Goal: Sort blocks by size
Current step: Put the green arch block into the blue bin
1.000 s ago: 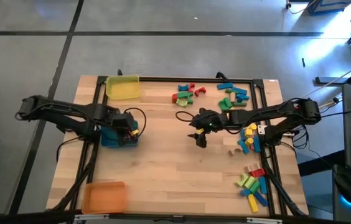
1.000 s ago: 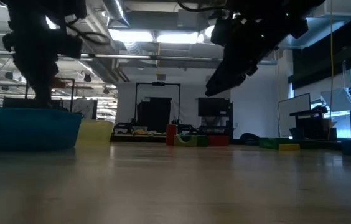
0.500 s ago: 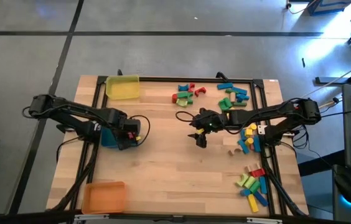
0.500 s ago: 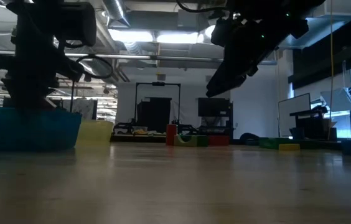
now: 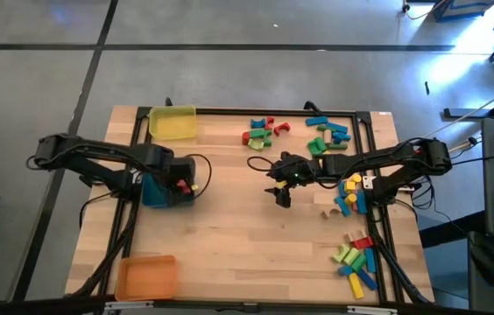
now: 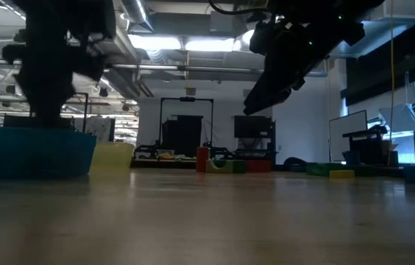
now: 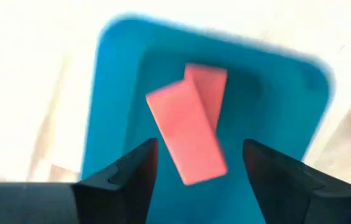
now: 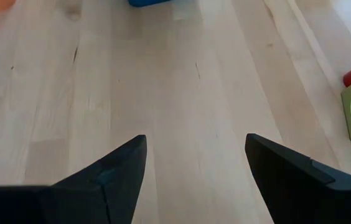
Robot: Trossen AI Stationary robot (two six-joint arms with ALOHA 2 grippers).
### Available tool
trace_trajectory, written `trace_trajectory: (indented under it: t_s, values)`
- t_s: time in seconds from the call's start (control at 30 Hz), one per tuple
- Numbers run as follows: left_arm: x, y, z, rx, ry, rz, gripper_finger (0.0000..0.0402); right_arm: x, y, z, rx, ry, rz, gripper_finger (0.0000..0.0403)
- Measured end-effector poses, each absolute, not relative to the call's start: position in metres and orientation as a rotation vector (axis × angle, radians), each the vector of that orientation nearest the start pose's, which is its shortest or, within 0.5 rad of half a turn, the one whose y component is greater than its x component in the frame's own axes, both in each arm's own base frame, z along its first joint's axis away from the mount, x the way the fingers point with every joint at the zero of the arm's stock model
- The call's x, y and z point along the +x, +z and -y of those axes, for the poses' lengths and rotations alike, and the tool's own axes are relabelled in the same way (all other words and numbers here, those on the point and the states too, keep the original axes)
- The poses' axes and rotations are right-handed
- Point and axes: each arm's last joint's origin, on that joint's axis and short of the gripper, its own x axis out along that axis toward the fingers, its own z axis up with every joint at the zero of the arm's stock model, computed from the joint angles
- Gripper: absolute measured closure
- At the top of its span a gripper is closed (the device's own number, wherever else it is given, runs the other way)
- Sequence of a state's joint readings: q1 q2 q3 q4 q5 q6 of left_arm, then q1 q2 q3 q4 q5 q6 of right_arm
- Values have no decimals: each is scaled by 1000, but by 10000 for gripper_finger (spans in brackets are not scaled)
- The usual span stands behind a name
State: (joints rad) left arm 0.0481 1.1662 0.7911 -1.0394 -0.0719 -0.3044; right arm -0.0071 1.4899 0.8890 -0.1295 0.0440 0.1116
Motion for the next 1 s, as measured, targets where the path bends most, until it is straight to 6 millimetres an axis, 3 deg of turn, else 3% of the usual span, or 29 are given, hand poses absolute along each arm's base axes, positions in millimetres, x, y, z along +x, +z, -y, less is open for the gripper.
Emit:
trace_trajectory:
  t_s: [0.23, 0.4, 0.6, 0.8, 1.0]
  values:
    - [177, 252, -15, -124, 361, -1034, 180, 307, 214, 7, 56, -227, -711, 128]
    - [182, 263, -16, -89, 368, -809, 180, 306, 214, 11, 11, -347, -699, 128]
    - [190, 252, -17, -68, 348, -709, 180, 308, 204, 32, 3, -447, -733, 128]
    - [192, 232, -16, -96, 352, -669, 180, 310, 187, 70, 24, -546, -777, 128]
    - [191, 220, -13, -113, 345, -664, 180, 311, 167, 109, -37, -481, -823, 128]
